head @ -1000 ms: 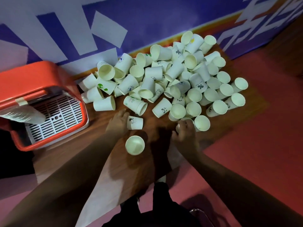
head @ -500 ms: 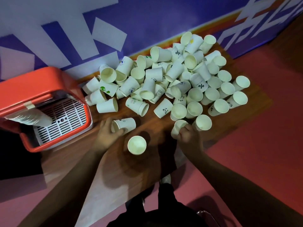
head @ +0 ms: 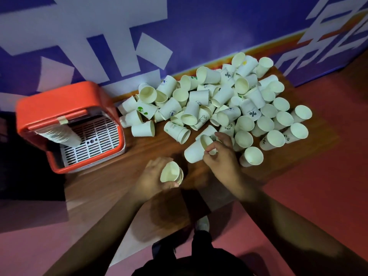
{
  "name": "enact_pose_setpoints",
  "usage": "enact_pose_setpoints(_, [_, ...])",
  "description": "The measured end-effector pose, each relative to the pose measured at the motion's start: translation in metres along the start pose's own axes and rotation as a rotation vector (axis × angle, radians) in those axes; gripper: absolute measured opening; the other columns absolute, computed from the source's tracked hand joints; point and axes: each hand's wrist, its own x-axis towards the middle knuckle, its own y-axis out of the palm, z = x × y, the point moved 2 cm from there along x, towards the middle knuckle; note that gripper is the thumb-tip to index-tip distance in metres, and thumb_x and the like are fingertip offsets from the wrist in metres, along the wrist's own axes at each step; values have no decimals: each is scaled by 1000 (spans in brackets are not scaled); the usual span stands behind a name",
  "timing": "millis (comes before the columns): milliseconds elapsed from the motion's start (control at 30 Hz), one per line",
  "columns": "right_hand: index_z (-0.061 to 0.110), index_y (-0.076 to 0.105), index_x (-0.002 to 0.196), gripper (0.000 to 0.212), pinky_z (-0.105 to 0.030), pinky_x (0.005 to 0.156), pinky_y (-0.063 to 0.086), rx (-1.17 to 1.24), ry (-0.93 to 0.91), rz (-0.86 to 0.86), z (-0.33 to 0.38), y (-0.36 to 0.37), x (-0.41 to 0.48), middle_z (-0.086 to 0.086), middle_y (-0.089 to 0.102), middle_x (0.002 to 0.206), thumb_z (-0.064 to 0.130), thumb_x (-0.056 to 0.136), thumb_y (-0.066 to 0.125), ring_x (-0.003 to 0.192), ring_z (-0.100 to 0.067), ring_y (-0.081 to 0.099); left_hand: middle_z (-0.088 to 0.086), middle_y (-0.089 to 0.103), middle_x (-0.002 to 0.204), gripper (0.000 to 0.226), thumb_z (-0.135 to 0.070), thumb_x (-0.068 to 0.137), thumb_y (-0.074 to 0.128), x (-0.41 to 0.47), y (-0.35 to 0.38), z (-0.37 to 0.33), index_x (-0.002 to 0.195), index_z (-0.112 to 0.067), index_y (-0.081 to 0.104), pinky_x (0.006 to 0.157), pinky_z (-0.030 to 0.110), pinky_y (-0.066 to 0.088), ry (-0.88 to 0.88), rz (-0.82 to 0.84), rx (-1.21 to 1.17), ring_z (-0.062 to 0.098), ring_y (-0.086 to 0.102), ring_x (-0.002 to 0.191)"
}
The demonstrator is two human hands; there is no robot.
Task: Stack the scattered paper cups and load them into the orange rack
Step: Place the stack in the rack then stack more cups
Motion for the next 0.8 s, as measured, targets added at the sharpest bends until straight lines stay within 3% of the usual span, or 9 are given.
enact_pose_setpoints(100, [18,64,79,11,-22,85,48,61,34,76,7,3,-7,-2,47,136,22,71,70,120,4,48,-7,44,147,80,-35,78,83,0,25,7,146,-24,43,109,37,39,-49,37,-31,18,41,134])
enact_pose_setpoints(200, [14,65,79,10,-6,86,39,109,58,172,14,2,-15,-1,46,137,12,73,73,125,3,45,-2,41,149,87,-31,78,84,4,38,3,150,-20,36,105,31,38,-97,47,-96,17,41,134])
enact_pose_setpoints(300, [14,65,80,10,-10,90,38,116,77,252,22,3,-23,-1,44,140,10,75,73,130,-7,45,-1,39,149,98,-35,73,87,6,41,1,152,-20,31,110,36,37,-103,70,-153,18,39,136])
enact_pose_setpoints(400, [18,63,79,13,-13,91,39,107,23,278,27,10,-31,-2,45,140,12,72,73,127,-9,48,-11,27,156,107,-45,72,84,-2,34,18,156,-28,20,118,34,28,-138,143,-228,10,27,143])
enact_pose_setpoints(500, [16,60,80,13,-24,92,44,84,-41,346,29,17,-38,-2,39,144,13,74,72,124,-3,46,-9,37,150,81,-28,86,77,-15,17,39,151,-33,28,110,24,36,-267,116,-313,11,36,140])
enact_pose_setpoints(567, [17,57,82,13,-30,97,44,37,-123,420,29,23,-42,-4,34,148,16,76,69,130,-13,44,-3,55,136,48,-15,93,69,-24,9,46,132,-33,48,92,9,43,-298,19,-389,18,51,132])
enact_pose_setpoints(633, [17,58,83,10,-36,98,46,4,-205,486,29,29,-46,-9,33,150,19,77,65,132,-27,44,-3,63,129,30,-17,96,63,-28,6,40,121,-33,58,85,3,44,-302,-50,-465,10,59,122])
enact_pose_setpoints(700, [16,60,84,9,-37,98,46,-26,-248,523,27,37,-51,-13,36,149,19,77,65,128,-33,48,-8,63,131,29,-31,98,61,-28,9,26,126,-34,60,91,7,45,-270,-43,-532,-4,59,115])
enact_pose_setpoints(800, [14,63,92,13,-35,101,44,-91,-253,553,17,48,-56,-13,39,148,18,81,67,126,-35,50,-7,63,134,47,-37,94,66,-22,23,12,139,-28,54,99,16,46,-172,23,-546,1,59,119])
